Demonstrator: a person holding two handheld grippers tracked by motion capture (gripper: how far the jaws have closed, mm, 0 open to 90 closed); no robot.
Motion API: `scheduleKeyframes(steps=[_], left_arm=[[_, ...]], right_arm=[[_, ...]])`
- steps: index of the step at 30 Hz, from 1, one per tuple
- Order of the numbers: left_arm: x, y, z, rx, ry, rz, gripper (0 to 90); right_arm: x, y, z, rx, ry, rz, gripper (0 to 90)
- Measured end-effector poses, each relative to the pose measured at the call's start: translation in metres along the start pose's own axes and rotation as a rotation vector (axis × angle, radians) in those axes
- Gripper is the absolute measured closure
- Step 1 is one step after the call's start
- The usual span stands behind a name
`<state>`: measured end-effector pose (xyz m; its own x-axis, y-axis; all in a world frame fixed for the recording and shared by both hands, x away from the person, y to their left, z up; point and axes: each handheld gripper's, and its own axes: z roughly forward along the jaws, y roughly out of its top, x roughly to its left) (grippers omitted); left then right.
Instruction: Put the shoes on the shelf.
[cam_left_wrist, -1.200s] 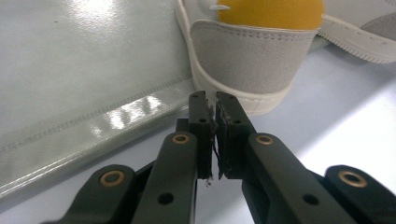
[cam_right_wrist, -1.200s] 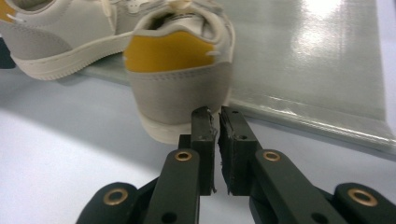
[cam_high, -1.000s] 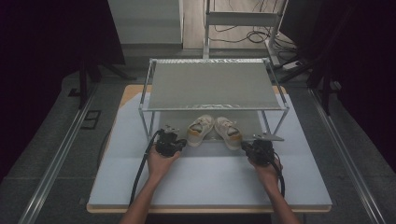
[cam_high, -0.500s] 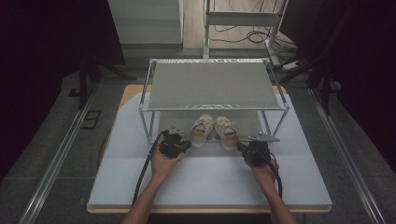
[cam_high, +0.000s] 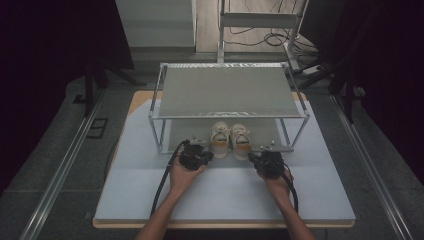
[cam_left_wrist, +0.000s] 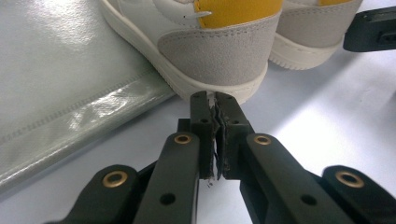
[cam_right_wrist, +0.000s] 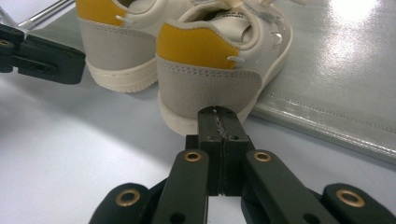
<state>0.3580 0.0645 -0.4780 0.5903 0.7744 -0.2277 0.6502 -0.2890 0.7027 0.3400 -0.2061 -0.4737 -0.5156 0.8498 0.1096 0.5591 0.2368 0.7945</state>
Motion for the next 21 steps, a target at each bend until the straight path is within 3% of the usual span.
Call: scheduleKeyframes(steps=[6, 16, 21], left_arm=[[-0.006, 0.003, 0.005, 0.002, -0.004, 0.014, 86.2], [-0.004, 0.004, 0.006, 0.003, -0.010, 0.013, 84.9], [-0.001, 0.012, 0.010, 0.018, 0.004, 0.027, 85.3]], right_arm=[[0.007, 0.004, 0.005, 0.010, 0.011, -0.020, 89.6], [0.009, 0.004, 0.007, 0.009, 0.018, -0.025, 89.6], [0.011, 0.005, 0.007, 0.016, 0.011, -0.036, 89.6]])
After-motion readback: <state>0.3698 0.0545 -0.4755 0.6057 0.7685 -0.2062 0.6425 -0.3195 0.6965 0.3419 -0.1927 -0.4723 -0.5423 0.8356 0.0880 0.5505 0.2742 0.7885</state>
